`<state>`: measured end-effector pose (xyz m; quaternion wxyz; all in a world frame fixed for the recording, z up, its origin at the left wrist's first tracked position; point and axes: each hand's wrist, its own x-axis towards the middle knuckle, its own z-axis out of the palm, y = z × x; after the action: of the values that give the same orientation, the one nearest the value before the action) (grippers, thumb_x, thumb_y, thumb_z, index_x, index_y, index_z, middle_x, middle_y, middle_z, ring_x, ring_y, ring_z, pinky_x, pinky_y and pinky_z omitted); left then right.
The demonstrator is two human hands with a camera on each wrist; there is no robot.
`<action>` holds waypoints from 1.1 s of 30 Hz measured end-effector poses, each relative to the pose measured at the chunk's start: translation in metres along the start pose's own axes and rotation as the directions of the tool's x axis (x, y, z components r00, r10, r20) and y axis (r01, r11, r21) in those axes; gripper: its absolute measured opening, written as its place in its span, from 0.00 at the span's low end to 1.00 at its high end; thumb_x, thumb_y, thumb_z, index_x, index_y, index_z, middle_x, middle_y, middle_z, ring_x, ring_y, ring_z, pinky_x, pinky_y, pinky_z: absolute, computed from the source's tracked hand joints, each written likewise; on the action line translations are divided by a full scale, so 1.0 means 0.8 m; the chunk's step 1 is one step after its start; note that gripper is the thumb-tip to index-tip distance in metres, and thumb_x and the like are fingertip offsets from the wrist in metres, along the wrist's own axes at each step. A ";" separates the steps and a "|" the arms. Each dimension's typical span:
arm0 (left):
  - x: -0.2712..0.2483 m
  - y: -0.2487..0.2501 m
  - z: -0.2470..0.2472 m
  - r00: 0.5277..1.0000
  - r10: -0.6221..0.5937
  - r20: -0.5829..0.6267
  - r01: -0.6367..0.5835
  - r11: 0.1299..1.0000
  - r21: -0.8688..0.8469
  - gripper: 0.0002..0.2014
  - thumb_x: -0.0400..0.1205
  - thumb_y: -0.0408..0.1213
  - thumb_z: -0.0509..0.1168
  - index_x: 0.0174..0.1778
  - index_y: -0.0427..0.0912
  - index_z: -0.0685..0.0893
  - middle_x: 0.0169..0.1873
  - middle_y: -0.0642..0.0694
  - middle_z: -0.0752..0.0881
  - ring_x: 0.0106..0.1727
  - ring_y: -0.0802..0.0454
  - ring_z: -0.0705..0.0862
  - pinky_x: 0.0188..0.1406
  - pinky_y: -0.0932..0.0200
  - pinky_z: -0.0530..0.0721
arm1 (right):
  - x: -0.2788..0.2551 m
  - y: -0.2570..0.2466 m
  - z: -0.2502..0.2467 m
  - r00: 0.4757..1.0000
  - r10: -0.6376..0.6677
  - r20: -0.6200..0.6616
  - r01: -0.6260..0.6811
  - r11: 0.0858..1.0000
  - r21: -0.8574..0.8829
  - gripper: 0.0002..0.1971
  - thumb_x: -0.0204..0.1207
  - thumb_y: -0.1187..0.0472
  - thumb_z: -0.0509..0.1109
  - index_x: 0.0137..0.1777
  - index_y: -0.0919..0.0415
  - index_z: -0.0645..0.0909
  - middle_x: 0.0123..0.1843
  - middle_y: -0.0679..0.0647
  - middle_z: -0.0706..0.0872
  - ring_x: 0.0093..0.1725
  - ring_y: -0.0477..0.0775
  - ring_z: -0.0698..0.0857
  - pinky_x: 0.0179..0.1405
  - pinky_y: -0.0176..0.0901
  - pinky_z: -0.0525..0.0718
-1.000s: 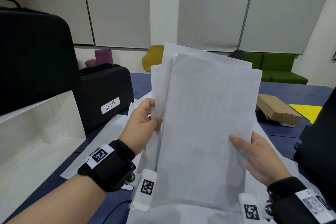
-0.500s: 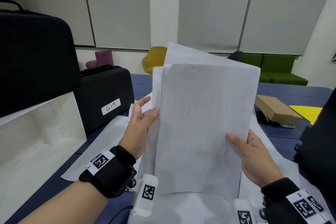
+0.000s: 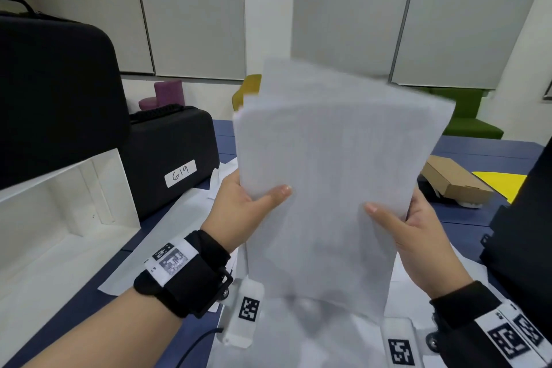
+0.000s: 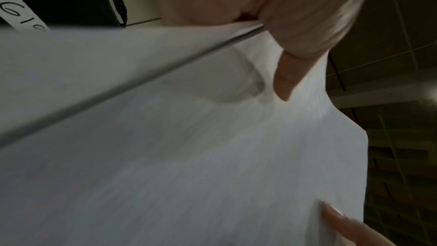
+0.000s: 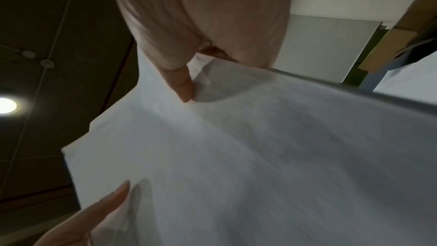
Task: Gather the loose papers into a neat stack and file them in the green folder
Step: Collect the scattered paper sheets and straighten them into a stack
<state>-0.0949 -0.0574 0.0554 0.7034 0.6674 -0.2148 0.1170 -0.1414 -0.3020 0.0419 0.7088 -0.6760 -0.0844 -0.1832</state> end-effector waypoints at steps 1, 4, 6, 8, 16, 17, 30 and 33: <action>0.000 0.000 0.000 1.000 -0.006 0.005 0.006 1.000 -0.012 0.20 0.71 0.35 0.75 0.60 0.37 0.85 0.53 0.45 0.92 0.55 0.48 0.90 0.55 0.55 0.88 | 0.001 0.000 -0.001 1.000 0.009 0.011 -0.009 1.000 0.017 0.21 0.72 0.67 0.73 0.65 0.54 0.78 0.59 0.51 0.90 0.58 0.52 0.89 0.54 0.45 0.88; 0.001 0.000 0.000 0.999 -0.027 0.023 0.028 0.999 -0.040 0.20 0.70 0.35 0.76 0.58 0.38 0.86 0.52 0.45 0.92 0.54 0.47 0.91 0.55 0.54 0.88 | 0.002 -0.001 -0.005 0.999 0.031 0.029 -0.033 0.998 0.051 0.26 0.66 0.65 0.75 0.66 0.58 0.78 0.59 0.55 0.90 0.59 0.56 0.89 0.58 0.49 0.87; 0.001 -0.001 0.001 0.998 -0.048 0.033 0.049 0.998 -0.033 0.18 0.70 0.35 0.76 0.57 0.38 0.87 0.51 0.45 0.92 0.54 0.47 0.91 0.56 0.53 0.88 | 0.001 -0.001 -0.004 0.999 0.037 0.036 -0.039 0.998 0.048 0.25 0.66 0.65 0.75 0.65 0.59 0.80 0.58 0.56 0.90 0.58 0.58 0.89 0.57 0.49 0.87; 0.002 -0.002 0.002 0.997 -0.064 0.044 0.065 0.998 -0.018 0.15 0.73 0.33 0.76 0.56 0.39 0.88 0.50 0.45 0.93 0.53 0.48 0.91 0.54 0.55 0.87 | 0.000 -0.002 -0.003 0.998 0.036 0.045 -0.038 0.998 0.045 0.23 0.66 0.65 0.75 0.64 0.62 0.81 0.58 0.57 0.91 0.58 0.59 0.89 0.57 0.50 0.87; 0.010 0.012 -0.002 0.995 0.032 0.098 -0.031 0.999 -0.019 0.28 0.64 0.45 0.79 0.58 0.37 0.86 0.51 0.45 0.92 0.54 0.48 0.91 0.52 0.58 0.88 | 0.002 -0.020 -0.004 0.999 -0.031 0.015 0.028 0.991 0.128 0.28 0.58 0.59 0.78 0.61 0.61 0.82 0.55 0.55 0.91 0.53 0.55 0.91 0.46 0.42 0.88; 0.011 0.014 -0.003 0.994 0.039 0.098 -0.038 0.999 -0.015 0.29 0.63 0.46 0.79 0.59 0.36 0.86 0.51 0.45 0.92 0.54 0.48 0.91 0.51 0.59 0.88 | 0.004 -0.020 -0.005 0.999 -0.031 0.014 0.029 0.989 0.142 0.28 0.58 0.59 0.78 0.61 0.61 0.82 0.55 0.55 0.92 0.53 0.55 0.91 0.45 0.42 0.88; -0.001 -0.005 -0.008 0.991 -0.027 0.134 0.032 0.999 -0.036 0.19 0.66 0.47 0.76 0.52 0.48 0.90 0.52 0.45 0.92 0.56 0.47 0.90 0.55 0.52 0.86 | 0.003 -0.010 -0.005 0.999 -0.006 0.049 0.001 0.995 0.103 0.18 0.58 0.64 0.78 0.51 0.57 0.89 0.53 0.59 0.92 0.53 0.61 0.91 0.50 0.48 0.89; 0.005 0.016 -0.007 0.991 0.126 0.038 -0.126 0.992 -0.020 0.22 0.67 0.47 0.76 0.55 0.45 0.86 0.51 0.48 0.92 0.54 0.50 0.90 0.50 0.57 0.86 | 0.003 -0.010 -0.006 0.998 -0.005 0.060 -0.002 0.994 0.105 0.20 0.57 0.63 0.79 0.52 0.58 0.88 0.53 0.60 0.92 0.54 0.62 0.90 0.51 0.50 0.89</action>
<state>-0.0963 -0.0515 0.0683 0.6960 0.6485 -0.2715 0.1460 -0.1426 -0.3071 0.0502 0.7404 -0.6428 -0.1158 -0.1585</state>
